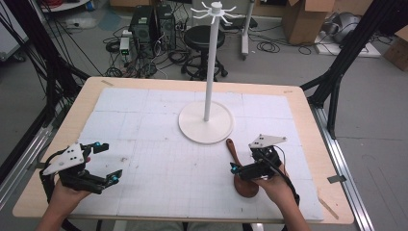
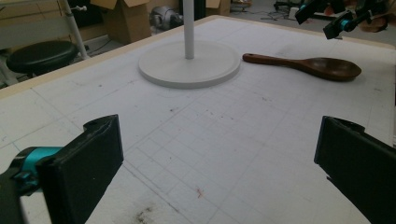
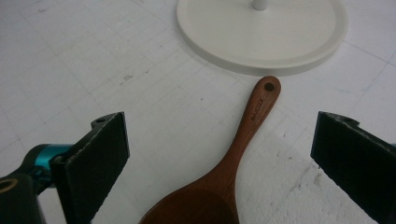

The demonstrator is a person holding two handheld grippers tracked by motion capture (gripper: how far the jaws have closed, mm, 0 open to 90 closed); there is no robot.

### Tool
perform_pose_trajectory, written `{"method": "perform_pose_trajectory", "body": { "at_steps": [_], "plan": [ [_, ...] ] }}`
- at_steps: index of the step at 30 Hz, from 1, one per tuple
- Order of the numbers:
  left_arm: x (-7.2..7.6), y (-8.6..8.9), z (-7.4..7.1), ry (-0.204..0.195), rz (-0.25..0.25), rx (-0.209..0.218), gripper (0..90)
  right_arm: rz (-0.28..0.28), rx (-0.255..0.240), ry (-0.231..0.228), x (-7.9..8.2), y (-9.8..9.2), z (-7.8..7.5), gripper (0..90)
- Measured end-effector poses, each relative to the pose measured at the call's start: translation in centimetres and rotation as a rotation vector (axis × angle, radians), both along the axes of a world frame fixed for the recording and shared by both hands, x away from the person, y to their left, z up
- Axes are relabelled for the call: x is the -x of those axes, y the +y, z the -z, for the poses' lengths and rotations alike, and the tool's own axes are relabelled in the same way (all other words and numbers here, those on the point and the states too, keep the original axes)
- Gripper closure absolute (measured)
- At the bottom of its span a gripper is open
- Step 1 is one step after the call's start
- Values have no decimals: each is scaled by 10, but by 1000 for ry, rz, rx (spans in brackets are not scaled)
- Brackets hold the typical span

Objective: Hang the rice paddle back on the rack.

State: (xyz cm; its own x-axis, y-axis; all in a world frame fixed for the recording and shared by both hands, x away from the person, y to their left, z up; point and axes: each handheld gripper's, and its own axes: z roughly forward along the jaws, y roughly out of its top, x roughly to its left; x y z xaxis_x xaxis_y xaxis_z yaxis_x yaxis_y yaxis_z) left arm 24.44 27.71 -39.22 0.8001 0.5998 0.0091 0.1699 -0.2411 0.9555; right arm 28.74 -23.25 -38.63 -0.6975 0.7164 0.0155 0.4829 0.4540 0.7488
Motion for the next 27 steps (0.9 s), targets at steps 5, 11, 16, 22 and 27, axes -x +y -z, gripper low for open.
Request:
{"method": "perform_pose_trajectory", "body": {
  "at_steps": [5, 11, 16, 22, 27],
  "plan": [
    [0, -1, 0, -1, 2, -6, 17, 3, 28, 25, -3, 3, 0, 34],
    [-1, -1, 0, 0, 2, -2, 17, 5, 60, 66, -7, 7, 2, 34],
    [-1, -2, 1, 2, 6, -9, 17, -3, 89, 96, -10, 11, 6, 34],
    [0, -3, 1, 4, 9, -8, 17, -3, 125, 136, -15, 13, 11, 34],
    [-1, -5, 2, 7, 15, -14, 17, 2, 159, 176, -19, 16, 13, 34]
  ]
}}
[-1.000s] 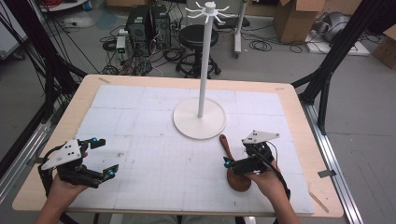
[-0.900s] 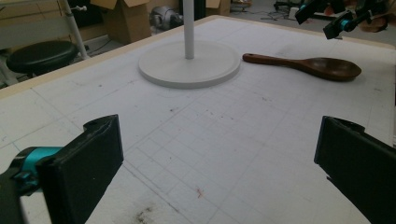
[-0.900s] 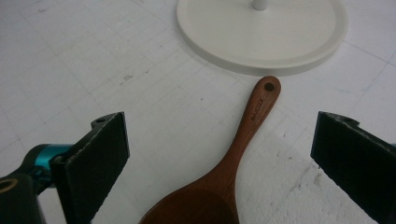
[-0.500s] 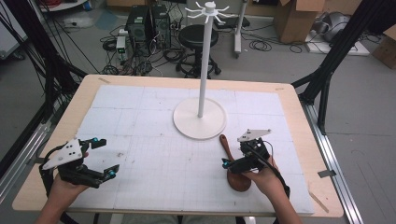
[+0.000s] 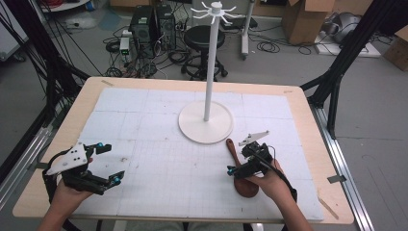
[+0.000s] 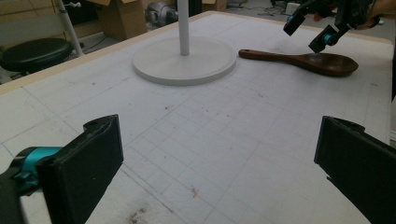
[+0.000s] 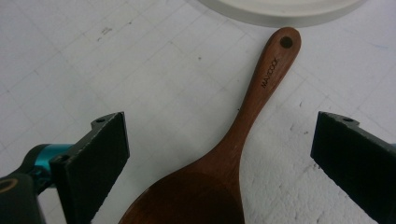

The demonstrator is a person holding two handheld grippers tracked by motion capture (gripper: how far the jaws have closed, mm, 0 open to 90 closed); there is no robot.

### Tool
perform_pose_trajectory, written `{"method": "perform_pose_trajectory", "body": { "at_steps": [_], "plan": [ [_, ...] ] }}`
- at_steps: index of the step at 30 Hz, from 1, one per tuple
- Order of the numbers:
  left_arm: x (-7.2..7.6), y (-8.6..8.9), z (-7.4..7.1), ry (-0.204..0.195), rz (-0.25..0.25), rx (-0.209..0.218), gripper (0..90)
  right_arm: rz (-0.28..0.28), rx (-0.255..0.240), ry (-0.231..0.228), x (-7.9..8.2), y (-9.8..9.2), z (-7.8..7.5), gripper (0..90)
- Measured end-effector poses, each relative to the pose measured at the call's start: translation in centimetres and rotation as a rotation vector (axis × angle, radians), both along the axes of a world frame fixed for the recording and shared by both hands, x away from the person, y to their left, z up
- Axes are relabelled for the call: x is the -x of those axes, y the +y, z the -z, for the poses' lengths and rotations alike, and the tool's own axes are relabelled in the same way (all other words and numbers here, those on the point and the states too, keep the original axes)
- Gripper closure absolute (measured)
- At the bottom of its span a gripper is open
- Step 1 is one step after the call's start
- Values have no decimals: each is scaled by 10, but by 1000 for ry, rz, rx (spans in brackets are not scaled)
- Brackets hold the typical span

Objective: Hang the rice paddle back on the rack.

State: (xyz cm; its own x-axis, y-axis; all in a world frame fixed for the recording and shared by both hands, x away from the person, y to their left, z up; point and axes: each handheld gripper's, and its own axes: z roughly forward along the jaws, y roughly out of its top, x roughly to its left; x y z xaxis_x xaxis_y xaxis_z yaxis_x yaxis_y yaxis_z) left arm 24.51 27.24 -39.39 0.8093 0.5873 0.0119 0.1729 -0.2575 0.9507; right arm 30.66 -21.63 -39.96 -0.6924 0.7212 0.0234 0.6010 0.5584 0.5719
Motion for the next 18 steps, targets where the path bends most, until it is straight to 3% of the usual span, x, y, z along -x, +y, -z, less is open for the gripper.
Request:
{"method": "perform_pose_trajectory", "body": {
  "at_steps": [18],
  "plan": [
    [0, -1, 1, 5, 5, -4, 17, 57, 106, 151, -21, 11, 5, 37]
  ]
}}
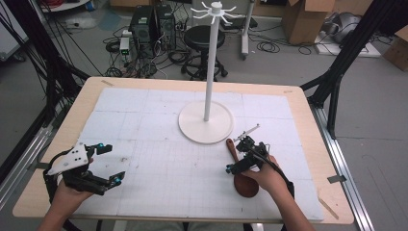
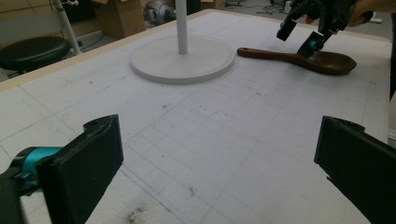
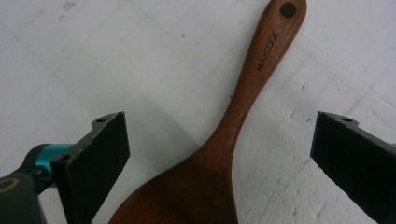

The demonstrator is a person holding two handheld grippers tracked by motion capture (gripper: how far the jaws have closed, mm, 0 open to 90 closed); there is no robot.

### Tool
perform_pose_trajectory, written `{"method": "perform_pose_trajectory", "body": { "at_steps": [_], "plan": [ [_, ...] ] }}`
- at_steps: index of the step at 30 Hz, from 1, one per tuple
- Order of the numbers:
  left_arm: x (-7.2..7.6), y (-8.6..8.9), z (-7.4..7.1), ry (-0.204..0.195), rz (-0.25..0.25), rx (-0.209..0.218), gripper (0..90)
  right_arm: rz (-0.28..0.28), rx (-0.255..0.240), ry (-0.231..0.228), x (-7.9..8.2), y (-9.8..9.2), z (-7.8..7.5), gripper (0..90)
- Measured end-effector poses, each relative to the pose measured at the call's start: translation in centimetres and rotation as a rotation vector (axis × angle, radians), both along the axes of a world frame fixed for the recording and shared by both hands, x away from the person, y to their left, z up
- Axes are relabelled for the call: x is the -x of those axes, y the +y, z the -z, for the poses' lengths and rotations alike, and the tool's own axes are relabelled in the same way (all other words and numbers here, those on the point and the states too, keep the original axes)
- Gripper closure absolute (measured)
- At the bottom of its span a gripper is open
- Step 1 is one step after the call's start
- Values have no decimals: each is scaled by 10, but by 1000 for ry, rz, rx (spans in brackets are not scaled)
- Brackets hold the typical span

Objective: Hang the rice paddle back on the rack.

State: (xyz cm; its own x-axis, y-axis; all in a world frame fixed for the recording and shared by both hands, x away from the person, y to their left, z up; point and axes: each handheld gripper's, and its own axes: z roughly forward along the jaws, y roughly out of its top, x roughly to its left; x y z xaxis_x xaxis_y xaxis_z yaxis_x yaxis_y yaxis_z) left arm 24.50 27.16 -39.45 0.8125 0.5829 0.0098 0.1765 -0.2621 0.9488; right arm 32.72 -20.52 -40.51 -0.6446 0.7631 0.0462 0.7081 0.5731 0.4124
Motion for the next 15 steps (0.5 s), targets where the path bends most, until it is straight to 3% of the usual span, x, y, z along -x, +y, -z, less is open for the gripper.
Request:
{"method": "perform_pose_trajectory", "body": {
  "at_steps": [12, 15],
  "plan": [
    [0, -3, 1, 3, 7, -7, 17, 28, 31, 71, -14, 5, 3, 75],
    [0, -3, 1, 2, 7, -10, 17, 27, 31, 84, -17, 5, 3, 143]
  ]
}}
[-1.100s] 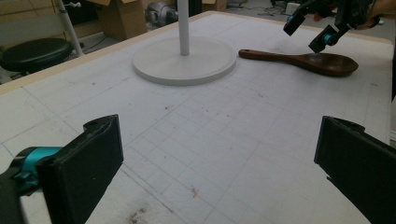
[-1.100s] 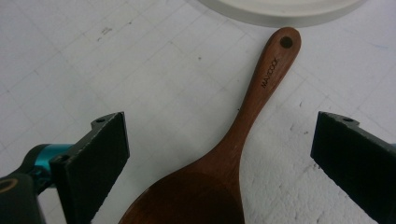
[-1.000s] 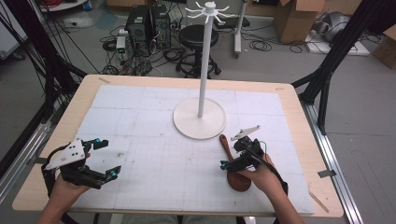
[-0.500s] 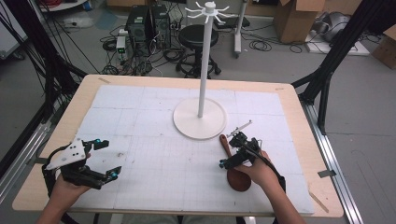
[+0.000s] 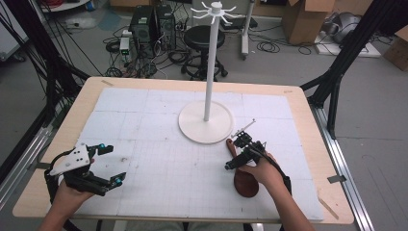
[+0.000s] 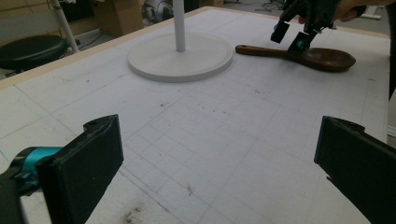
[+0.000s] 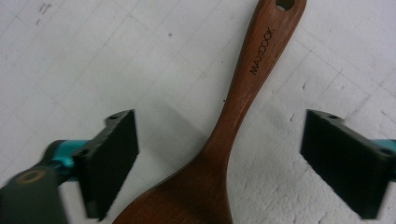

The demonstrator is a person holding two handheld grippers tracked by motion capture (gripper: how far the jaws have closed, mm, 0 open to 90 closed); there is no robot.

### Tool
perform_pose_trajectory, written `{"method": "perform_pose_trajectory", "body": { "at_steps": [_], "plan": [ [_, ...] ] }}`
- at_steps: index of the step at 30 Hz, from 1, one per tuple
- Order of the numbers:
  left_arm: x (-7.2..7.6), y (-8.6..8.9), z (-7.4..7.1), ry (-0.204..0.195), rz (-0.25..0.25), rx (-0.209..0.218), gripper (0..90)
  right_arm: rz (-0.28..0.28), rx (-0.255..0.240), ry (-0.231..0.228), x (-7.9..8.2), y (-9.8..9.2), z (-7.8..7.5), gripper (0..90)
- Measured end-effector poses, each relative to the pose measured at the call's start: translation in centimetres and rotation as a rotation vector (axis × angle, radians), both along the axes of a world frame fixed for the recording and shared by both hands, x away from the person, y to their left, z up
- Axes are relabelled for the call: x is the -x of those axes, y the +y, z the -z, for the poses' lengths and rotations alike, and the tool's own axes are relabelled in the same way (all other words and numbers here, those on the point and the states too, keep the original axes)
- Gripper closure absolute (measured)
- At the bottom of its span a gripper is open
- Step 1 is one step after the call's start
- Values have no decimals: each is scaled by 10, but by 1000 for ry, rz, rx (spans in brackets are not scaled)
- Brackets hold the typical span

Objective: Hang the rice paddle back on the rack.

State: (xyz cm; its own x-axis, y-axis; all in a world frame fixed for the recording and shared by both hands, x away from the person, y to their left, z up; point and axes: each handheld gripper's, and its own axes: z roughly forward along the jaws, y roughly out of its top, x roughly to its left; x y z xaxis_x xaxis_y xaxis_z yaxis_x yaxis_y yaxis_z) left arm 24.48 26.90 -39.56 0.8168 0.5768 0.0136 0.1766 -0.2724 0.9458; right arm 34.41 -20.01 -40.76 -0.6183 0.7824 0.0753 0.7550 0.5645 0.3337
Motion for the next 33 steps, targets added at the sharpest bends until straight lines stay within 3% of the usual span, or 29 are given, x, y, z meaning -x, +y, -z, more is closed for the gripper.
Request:
{"method": "perform_pose_trajectory", "body": {
  "at_steps": [7, 12, 22, 25, 33],
  "plan": [
    [0, -1, 1, 3, 0, 0, 17, 25, 19, 24, -5, 2, 0, 161],
    [0, -1, 1, 2, 3, -3, 17, 49, 8, 43, -8, 5, -4, 247],
    [0, -2, 1, 3, 4, -5, 17, 80, 29, 83, -15, 11, -6, 328],
    [0, -2, 1, 3, 4, -10, 17, 82, 47, 85, -17, 12, -6, 388],
    [1, -3, 2, 5, 2, -9, 17, 122, 58, 132, -22, 13, -5, 436]
  ]
}}
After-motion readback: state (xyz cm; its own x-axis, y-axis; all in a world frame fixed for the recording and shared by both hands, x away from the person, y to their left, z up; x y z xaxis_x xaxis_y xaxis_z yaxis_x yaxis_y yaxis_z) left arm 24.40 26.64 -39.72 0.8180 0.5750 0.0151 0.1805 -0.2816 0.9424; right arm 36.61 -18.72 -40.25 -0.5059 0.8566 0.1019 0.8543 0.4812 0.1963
